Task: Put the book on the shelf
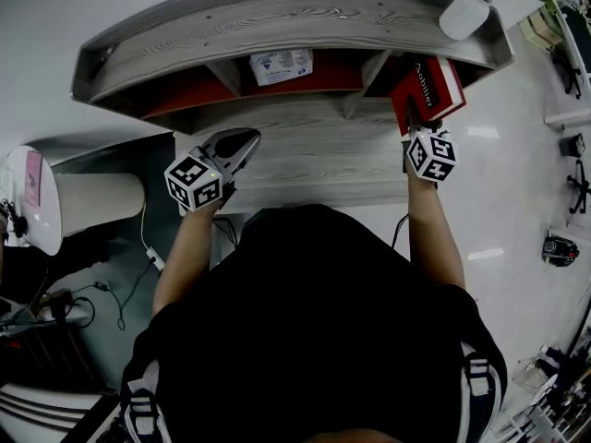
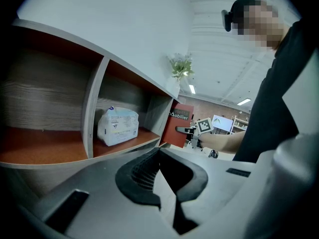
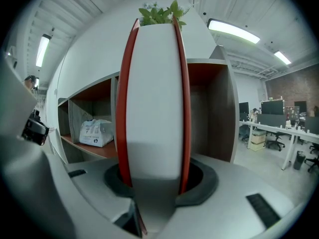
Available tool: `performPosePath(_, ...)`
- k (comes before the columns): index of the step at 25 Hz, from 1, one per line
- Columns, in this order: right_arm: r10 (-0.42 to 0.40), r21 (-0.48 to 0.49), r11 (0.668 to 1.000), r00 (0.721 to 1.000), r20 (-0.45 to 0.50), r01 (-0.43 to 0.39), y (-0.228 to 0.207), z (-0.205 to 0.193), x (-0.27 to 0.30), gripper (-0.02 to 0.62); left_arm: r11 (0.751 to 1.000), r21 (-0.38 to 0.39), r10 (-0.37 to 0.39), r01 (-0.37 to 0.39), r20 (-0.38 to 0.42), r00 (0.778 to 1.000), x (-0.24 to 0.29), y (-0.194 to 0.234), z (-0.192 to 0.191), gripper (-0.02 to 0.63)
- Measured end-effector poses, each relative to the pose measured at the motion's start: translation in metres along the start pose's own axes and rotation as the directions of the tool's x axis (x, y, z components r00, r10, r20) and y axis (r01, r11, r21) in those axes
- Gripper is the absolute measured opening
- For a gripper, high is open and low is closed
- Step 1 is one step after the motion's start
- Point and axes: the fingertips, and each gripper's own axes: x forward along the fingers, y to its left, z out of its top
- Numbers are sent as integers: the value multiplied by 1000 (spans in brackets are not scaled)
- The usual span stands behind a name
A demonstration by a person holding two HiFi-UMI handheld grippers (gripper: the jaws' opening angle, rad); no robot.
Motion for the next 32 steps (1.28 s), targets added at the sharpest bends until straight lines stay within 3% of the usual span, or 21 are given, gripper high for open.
performPosePath(32,-38,-18,999,999,10,38,-7,8,52,166,1000,-25,8,-9,-22,1000,11,21,-4,20)
